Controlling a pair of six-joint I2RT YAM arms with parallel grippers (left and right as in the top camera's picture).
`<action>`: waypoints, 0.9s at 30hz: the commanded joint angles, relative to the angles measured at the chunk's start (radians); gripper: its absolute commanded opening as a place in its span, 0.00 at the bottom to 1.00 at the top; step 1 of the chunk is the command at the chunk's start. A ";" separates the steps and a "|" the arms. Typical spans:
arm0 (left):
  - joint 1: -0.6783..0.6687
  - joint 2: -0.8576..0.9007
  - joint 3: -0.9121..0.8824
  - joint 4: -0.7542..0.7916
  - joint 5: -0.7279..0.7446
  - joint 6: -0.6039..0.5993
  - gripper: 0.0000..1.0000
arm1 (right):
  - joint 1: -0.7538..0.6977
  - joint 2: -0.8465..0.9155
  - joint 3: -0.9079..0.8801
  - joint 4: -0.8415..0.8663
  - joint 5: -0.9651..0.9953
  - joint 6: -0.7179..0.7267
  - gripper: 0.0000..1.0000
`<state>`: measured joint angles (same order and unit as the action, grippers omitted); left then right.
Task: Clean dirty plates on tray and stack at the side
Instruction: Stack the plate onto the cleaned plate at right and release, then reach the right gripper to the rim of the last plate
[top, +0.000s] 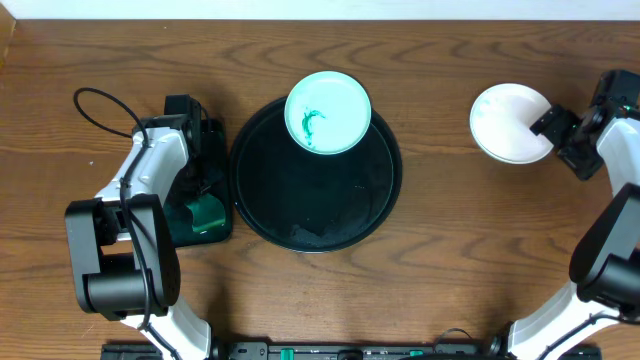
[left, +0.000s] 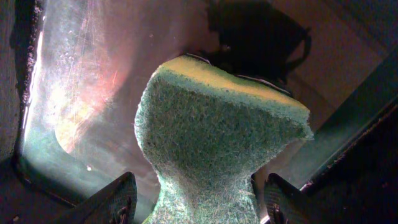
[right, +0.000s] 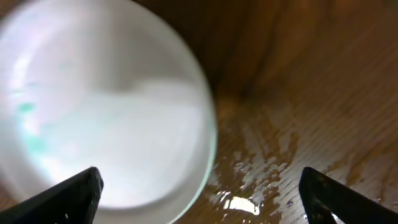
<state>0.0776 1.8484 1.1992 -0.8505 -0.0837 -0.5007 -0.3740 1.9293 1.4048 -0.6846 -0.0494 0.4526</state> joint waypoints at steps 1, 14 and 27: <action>0.005 0.000 -0.008 -0.004 -0.002 -0.001 0.66 | 0.033 -0.153 0.003 0.002 -0.047 -0.151 0.99; 0.005 0.000 -0.008 -0.004 -0.002 -0.001 0.67 | 0.388 -0.326 0.002 -0.045 -0.113 -0.364 0.99; 0.005 0.000 -0.008 -0.005 -0.002 -0.001 0.67 | 0.722 -0.117 0.003 0.126 -0.087 -0.413 0.99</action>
<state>0.0776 1.8484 1.1992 -0.8520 -0.0837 -0.5003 0.3077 1.7752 1.4055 -0.5991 -0.1501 0.0624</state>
